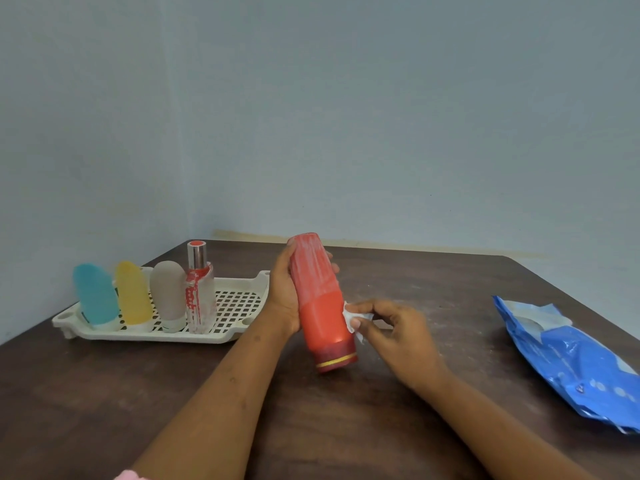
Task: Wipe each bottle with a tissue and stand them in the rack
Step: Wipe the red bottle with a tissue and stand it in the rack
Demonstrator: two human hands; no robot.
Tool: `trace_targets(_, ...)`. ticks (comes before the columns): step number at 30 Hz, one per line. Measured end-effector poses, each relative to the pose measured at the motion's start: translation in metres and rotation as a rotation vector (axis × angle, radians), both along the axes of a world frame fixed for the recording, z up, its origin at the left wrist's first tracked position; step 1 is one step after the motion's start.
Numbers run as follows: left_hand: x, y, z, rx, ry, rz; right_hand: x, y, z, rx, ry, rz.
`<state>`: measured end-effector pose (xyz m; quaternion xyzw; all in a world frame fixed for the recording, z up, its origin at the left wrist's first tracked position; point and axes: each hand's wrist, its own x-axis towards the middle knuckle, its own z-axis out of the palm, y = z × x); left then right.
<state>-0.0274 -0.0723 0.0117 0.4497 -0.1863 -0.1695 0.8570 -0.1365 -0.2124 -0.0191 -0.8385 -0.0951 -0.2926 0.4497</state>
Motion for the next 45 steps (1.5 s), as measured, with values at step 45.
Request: trace_targets(45, -0.031, -0.032, 0.000, 0.102, 0.120, 0.114, -0.003, 0.002, 0.007, -0.348, -0.274, -0.218)
